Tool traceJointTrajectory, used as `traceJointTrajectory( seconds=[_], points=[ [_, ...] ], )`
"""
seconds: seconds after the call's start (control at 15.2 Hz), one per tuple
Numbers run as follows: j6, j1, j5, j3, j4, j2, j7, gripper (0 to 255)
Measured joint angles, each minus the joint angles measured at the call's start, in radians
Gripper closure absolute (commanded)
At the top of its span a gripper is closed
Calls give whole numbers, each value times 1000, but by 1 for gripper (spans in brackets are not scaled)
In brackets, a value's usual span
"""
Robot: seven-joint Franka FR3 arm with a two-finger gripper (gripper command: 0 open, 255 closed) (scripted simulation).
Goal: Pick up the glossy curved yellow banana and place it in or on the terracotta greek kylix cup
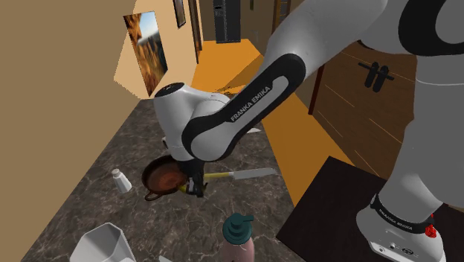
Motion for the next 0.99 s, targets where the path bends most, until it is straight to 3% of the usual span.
traceJointTrajectory(
  seconds=[0.46,0.99],
  points=[
    [-79,-6,17,7,50,-31,-14,255],
    [-212,-2,-43,-45,426,219,-75,255]
  ],
)
